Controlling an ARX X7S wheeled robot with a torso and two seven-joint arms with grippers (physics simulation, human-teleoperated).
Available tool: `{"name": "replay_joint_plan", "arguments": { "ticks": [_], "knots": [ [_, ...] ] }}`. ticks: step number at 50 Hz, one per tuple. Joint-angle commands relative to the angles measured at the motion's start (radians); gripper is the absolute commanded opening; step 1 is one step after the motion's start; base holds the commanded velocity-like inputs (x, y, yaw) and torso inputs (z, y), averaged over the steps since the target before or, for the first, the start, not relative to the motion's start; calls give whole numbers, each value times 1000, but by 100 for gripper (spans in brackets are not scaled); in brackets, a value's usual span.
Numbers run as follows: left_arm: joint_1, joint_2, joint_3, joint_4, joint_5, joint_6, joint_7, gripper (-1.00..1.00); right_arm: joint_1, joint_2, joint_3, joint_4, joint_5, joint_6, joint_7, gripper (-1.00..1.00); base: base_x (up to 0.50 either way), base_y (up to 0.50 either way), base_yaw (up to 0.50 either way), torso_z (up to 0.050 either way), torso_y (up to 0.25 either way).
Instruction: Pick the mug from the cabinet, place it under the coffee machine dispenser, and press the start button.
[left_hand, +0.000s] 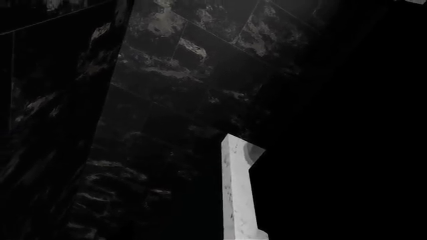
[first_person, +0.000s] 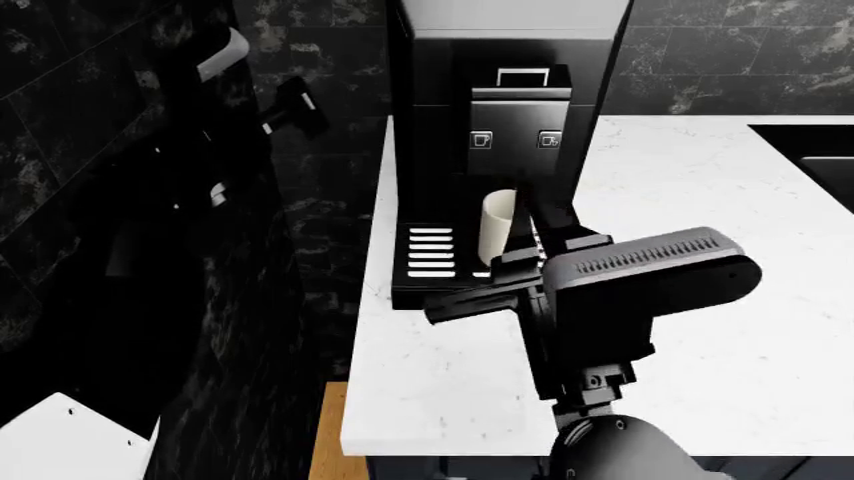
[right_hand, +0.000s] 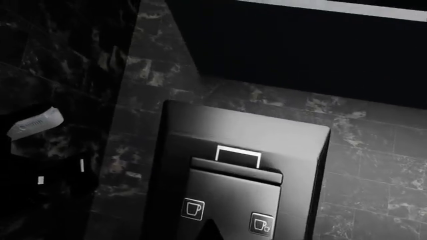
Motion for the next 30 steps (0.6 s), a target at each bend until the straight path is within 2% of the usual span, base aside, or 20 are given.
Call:
{"name": "replay_joint_plan", "arguments": {
  "ticks": [1,30],
  "knots": [
    [1,2,2,0,1,4,-3,100,84,-13,3,24,36,33,-45,-100,0,0,0,0,0],
    [2,5,8,0,0,5,-5,100,160,-63,-20,196,46,8,-79,-100,0,0,0,0,0]
  ]
}}
